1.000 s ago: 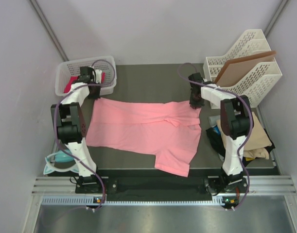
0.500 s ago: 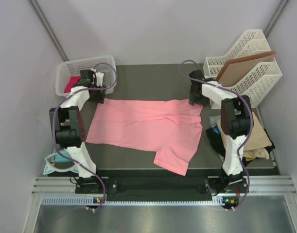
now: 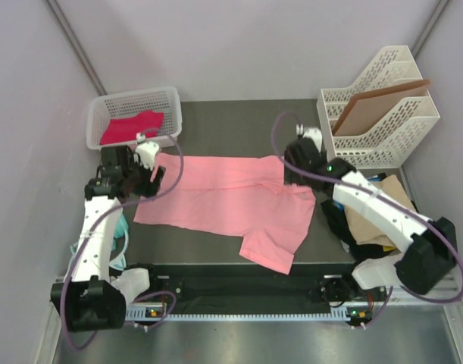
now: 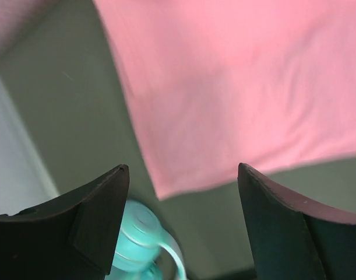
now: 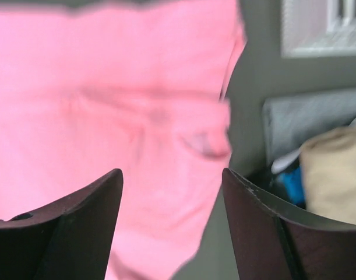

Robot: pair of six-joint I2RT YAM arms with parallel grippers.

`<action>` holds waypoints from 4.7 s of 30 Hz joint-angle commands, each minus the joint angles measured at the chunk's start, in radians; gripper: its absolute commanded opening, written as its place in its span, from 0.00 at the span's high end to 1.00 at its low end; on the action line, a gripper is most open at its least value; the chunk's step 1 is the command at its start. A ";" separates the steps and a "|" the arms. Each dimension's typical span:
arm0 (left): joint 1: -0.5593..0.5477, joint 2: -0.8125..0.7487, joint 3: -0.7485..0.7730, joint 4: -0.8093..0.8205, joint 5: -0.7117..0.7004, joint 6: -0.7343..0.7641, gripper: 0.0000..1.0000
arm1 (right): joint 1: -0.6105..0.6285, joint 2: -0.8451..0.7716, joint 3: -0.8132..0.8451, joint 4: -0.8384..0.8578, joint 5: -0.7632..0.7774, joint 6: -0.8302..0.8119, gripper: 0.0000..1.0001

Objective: Fold and stack the t-shirts
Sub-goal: Fold the flattened tshirt in 1/3 of the way, then grap the side of the flattened tshirt closest away from the robot with both arms

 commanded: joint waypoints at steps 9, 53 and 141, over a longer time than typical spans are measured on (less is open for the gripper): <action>0.001 0.029 -0.348 -0.022 -0.093 0.085 0.22 | 0.355 -0.341 -0.549 -0.050 -0.084 0.376 0.36; 0.007 0.195 -0.397 0.233 -0.167 -0.024 0.67 | 0.657 -0.218 -0.534 -0.140 -0.043 0.675 1.00; 0.010 0.180 -0.320 0.043 -0.144 0.117 0.53 | 0.738 -0.520 -0.390 -0.489 0.039 0.805 1.00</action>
